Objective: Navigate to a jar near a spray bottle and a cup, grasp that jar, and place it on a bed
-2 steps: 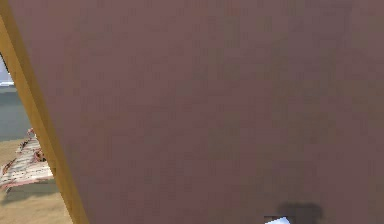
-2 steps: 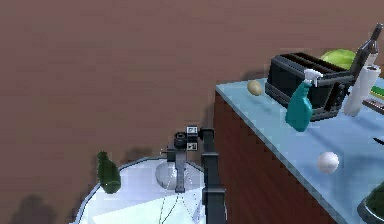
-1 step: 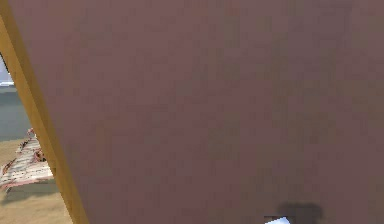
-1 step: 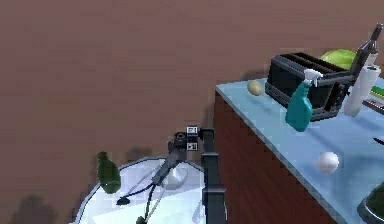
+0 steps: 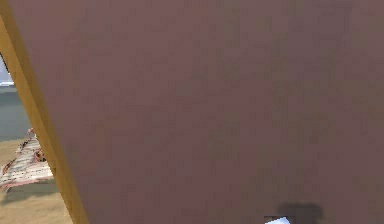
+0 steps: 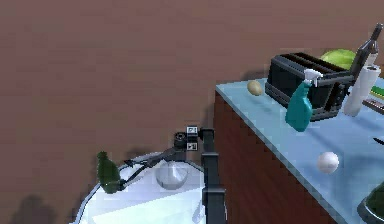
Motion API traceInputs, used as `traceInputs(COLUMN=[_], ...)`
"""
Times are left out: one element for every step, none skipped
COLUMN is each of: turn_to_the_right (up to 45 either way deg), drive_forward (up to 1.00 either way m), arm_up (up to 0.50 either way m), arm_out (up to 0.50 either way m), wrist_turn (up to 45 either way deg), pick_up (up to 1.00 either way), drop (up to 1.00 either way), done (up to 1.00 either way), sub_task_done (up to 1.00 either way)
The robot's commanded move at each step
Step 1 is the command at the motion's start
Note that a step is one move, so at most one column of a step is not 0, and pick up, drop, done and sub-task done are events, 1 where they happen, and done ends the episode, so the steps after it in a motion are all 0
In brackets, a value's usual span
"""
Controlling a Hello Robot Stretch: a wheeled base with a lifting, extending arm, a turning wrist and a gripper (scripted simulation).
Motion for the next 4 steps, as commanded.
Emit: traceInputs(turn_to_the_right=[0.0, 0.0, 0.0, 0.0], drive_forward=[0.00, 0.00, 0.00, 0.00], arm_up=[0.00, 0.00, -0.30, 0.00], arm_out=[0.00, 0.00, 0.00, 0.00], wrist_turn=[45.0, 18.0, 0.0, 0.0], pick_up=[0.00, 0.00, 0.00, 1.00], drop=[0.00, 0.00, 0.00, 0.00], done=[0.00, 0.00, 0.00, 0.00], sub_task_done=[0.00, 0.00, 0.00, 0.00])
